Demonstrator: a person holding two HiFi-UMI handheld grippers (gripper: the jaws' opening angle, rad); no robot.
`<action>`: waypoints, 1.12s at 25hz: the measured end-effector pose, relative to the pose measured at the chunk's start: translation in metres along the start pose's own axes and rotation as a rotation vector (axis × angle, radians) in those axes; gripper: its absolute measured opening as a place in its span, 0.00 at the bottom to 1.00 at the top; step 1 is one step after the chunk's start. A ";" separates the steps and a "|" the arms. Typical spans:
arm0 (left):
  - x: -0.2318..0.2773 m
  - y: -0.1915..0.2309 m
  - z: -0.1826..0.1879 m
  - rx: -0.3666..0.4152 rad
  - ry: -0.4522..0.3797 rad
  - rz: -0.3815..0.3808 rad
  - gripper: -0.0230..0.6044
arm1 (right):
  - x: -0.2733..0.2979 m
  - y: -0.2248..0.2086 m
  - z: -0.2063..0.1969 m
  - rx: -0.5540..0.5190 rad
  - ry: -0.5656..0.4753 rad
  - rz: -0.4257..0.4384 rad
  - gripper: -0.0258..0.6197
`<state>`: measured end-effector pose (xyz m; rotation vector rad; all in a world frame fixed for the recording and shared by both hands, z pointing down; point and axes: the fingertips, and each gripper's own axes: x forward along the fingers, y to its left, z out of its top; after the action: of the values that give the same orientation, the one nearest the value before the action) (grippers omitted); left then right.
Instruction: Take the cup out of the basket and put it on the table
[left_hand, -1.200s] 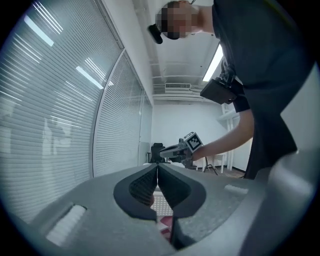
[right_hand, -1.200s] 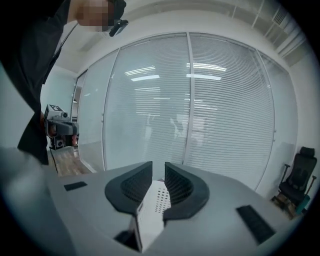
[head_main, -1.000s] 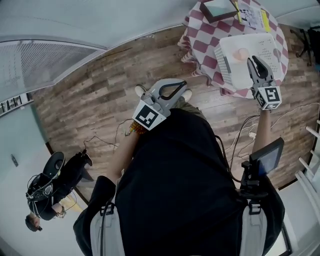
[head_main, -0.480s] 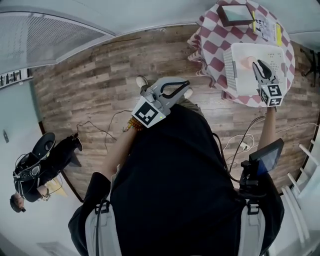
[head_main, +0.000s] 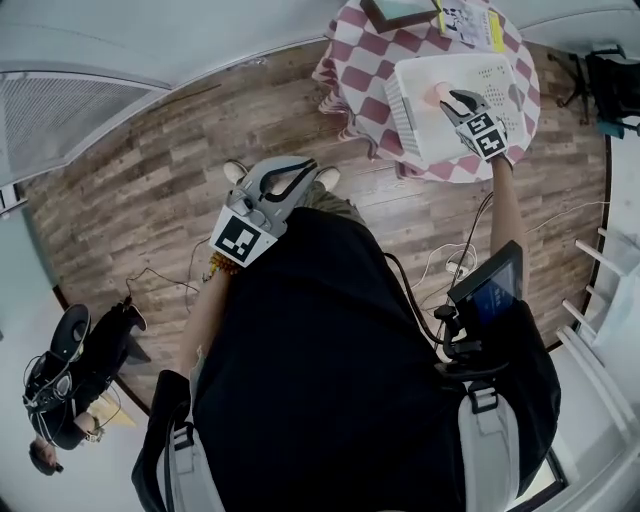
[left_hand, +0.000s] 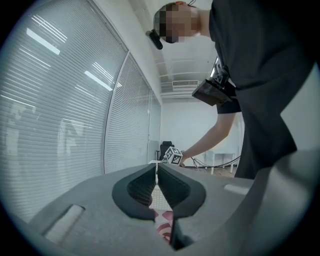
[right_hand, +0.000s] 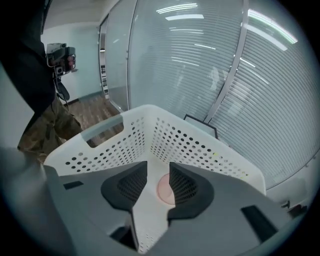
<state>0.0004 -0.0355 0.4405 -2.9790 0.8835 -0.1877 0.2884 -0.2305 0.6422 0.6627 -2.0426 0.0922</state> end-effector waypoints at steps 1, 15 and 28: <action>-0.001 0.000 0.000 -0.001 0.002 0.000 0.05 | 0.006 0.000 -0.004 -0.009 0.025 0.012 0.25; -0.019 0.017 -0.008 -0.014 0.043 0.086 0.05 | 0.079 0.002 -0.050 -0.017 0.301 0.163 0.27; -0.031 0.025 -0.015 -0.059 0.042 0.143 0.05 | 0.096 0.009 -0.072 0.026 0.422 0.190 0.27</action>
<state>-0.0413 -0.0395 0.4503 -2.9599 1.1206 -0.2240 0.3008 -0.2397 0.7613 0.4201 -1.6919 0.3406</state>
